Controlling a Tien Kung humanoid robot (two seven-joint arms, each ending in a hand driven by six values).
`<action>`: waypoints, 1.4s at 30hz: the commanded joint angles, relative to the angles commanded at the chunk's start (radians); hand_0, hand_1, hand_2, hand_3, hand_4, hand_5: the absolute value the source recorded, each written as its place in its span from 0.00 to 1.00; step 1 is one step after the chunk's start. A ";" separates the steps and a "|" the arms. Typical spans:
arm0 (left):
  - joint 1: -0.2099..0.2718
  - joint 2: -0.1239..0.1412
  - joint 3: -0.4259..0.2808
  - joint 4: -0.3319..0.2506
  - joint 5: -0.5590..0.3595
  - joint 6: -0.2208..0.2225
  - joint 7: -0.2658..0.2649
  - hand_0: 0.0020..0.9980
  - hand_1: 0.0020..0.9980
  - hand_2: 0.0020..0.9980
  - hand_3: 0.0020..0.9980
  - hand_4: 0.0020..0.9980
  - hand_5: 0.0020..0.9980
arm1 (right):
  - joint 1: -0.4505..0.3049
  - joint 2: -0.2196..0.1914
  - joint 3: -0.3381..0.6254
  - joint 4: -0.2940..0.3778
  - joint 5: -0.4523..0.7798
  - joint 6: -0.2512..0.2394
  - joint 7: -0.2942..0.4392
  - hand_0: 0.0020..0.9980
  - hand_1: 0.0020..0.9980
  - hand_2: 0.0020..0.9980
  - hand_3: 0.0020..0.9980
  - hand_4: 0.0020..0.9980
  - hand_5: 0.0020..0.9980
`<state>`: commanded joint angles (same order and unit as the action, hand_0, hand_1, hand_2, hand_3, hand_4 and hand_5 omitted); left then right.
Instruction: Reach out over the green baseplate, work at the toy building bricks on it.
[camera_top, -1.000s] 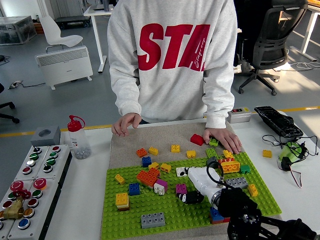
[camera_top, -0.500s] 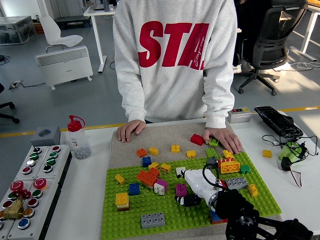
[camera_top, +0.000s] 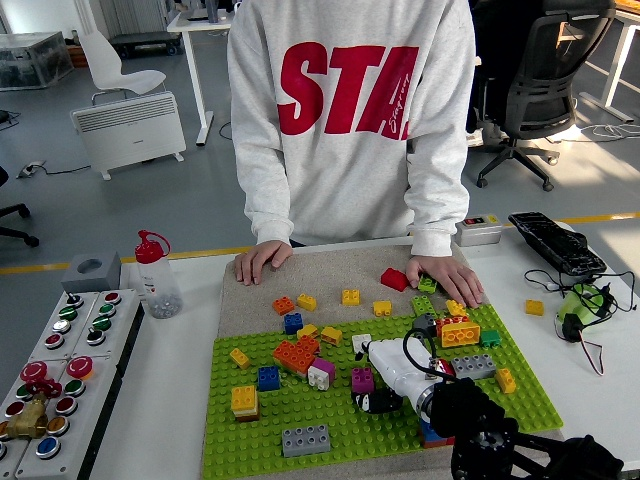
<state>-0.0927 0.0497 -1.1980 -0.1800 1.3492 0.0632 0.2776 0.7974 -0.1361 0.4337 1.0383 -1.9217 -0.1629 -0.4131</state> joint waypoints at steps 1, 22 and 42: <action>0.000 0.000 0.000 0.000 0.000 0.000 0.000 0.69 0.70 0.68 0.62 0.36 1.00 | 0.000 0.000 -0.002 -0.001 -0.003 0.000 0.001 0.63 0.66 0.67 0.68 0.71 0.39; -0.002 0.001 0.006 0.000 -0.008 0.001 -0.002 0.69 0.70 0.68 0.62 0.36 1.00 | 0.002 0.001 -0.012 -0.012 -0.043 -0.005 0.003 0.55 0.60 0.62 0.63 0.65 0.34; -0.005 0.001 0.001 0.000 -0.007 0.001 -0.003 0.69 0.70 0.68 0.62 0.36 1.00 | 0.003 -0.004 -0.016 -0.005 -0.062 -0.028 0.021 0.47 0.52 0.55 0.56 0.61 0.29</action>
<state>-0.0975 0.0511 -1.1966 -0.1800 1.3423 0.0646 0.2748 0.8001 -0.1399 0.4174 1.0331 -1.9841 -0.1906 -0.3926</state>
